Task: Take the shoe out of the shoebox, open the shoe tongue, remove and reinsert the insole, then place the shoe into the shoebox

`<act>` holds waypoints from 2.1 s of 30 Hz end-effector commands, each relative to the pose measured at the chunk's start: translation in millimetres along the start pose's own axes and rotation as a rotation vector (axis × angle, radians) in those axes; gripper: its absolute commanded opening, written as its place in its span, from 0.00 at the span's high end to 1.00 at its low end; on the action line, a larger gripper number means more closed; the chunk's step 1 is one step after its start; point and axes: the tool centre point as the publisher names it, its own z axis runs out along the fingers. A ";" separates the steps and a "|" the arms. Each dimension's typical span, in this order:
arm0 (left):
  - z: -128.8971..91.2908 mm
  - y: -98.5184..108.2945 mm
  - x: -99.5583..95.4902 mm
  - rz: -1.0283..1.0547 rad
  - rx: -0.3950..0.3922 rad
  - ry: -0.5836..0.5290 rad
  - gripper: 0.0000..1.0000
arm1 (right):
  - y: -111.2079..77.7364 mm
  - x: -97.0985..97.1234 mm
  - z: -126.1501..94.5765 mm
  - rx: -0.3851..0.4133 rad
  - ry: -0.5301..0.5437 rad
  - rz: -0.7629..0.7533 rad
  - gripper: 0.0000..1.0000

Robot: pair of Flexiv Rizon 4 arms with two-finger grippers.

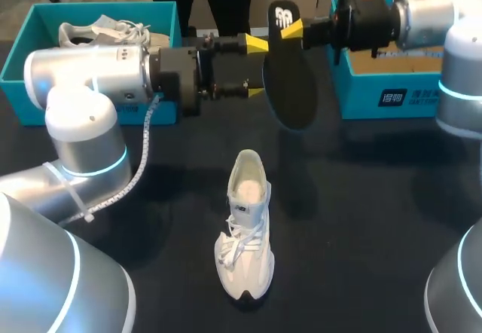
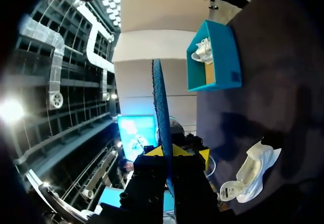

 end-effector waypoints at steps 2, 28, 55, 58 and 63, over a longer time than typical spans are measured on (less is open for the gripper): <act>9.2 6.2 15.0 -0.016 0.002 0.020 0.00 | 3.9 -8.2 6.2 -0.014 0.011 -0.007 1.00; 16.0 0.5 26.5 0.000 -0.005 0.042 0.52 | 2.7 -29.7 8.2 -0.054 0.008 0.105 1.00; 21.9 -5.0 19.7 0.028 -0.004 0.029 0.99 | 2.7 -29.7 8.2 -0.054 0.008 0.105 1.00; 24.2 -5.0 21.2 0.031 -0.007 0.030 1.00 | 2.7 -29.7 8.2 -0.054 0.008 0.105 1.00; 23.1 -5.5 20.1 0.040 -0.006 0.027 1.00 | 1.6 -28.5 8.7 -0.048 0.020 0.096 0.96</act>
